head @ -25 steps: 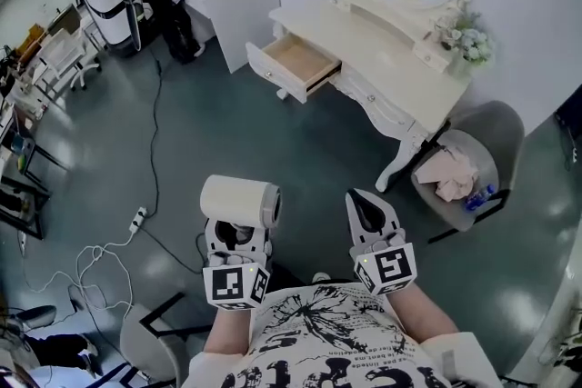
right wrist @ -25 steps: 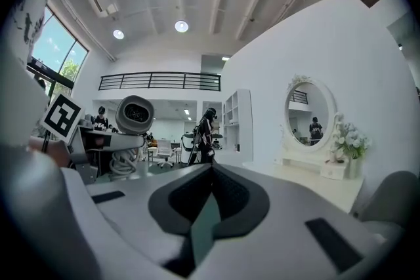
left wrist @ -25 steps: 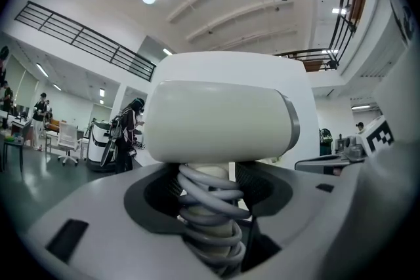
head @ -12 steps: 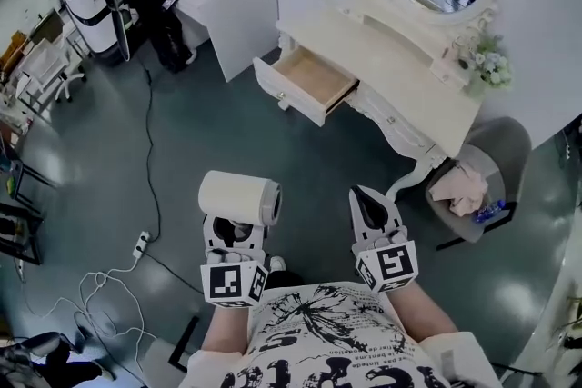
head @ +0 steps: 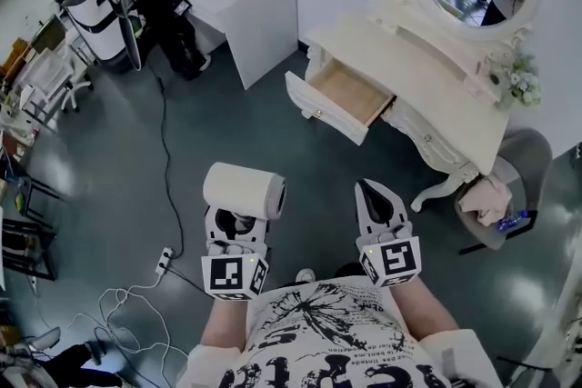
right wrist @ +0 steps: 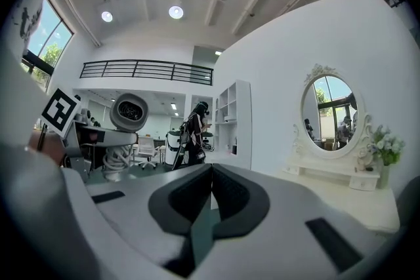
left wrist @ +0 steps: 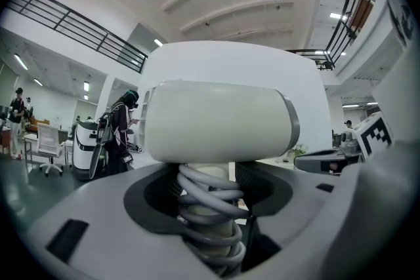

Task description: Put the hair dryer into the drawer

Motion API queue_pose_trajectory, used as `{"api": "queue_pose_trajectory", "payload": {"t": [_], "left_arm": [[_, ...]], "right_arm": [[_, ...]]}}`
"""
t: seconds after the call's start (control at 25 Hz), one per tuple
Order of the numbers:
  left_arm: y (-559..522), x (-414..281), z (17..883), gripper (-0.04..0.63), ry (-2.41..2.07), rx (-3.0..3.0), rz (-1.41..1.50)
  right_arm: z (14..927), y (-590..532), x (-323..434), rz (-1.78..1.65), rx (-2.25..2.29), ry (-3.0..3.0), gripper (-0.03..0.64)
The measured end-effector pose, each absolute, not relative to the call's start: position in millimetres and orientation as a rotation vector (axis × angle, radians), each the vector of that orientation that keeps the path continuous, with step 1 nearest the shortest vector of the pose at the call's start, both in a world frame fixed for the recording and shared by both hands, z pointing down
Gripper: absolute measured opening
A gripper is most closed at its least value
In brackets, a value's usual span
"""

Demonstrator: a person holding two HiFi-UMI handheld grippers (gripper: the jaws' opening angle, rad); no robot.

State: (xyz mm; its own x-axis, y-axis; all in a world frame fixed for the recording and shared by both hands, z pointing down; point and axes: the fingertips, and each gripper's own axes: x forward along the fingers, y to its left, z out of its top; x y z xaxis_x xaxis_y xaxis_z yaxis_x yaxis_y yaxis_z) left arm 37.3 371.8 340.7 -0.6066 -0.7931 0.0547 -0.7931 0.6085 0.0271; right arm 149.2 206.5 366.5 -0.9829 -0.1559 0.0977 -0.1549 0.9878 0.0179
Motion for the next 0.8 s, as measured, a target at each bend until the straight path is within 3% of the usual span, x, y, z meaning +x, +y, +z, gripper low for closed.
{"api": "queue_pose_trajectory", "payload": {"t": [0.36,0.8], "left_arm": [[327,-32,365,0.255,-2.748,1.327,0.028],[168,-124,352,0.255,-2.762,1.389,0.045]], "right_arm": [[382,164,69,-0.031,0.183,-3.028,0.017],[366,15,-22,0.007,0.199,-3.054,0.017]]}}
